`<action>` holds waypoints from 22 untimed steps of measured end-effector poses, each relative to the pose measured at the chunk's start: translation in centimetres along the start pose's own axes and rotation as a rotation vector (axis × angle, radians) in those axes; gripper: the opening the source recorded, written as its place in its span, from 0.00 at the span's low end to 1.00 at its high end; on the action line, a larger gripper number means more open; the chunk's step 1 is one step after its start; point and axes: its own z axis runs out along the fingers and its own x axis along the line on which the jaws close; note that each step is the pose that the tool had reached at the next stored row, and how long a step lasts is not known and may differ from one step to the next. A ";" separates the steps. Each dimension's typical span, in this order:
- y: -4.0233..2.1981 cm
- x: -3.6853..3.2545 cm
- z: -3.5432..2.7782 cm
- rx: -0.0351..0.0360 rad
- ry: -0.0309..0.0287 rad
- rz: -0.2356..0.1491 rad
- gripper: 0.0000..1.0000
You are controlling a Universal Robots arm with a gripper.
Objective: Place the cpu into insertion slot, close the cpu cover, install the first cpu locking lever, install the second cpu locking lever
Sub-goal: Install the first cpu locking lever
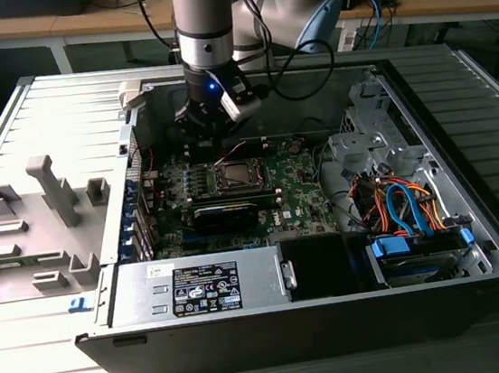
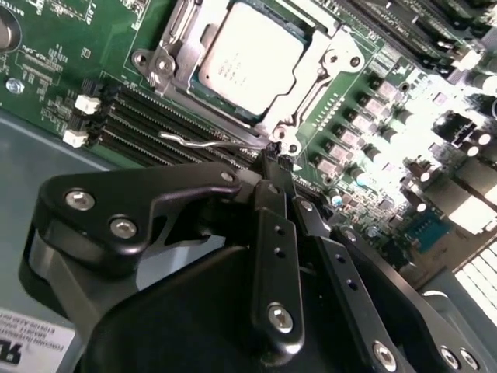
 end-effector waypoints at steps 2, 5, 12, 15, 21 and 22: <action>0.05 -0.08 0.16 -0.0001 -0.0002 -0.004 0.11; 0.11 -0.14 0.32 0.0000 -0.0010 -0.023 0.11; 0.35 -0.36 0.65 0.0005 -0.0021 -0.050 0.11; 0.36 -0.45 0.81 0.0006 -0.0019 -0.050 0.11; 0.37 -0.90 1.12 0.0003 -0.0021 -0.051 0.11; 0.36 -1.01 1.15 0.0003 -0.0021 -0.051 0.11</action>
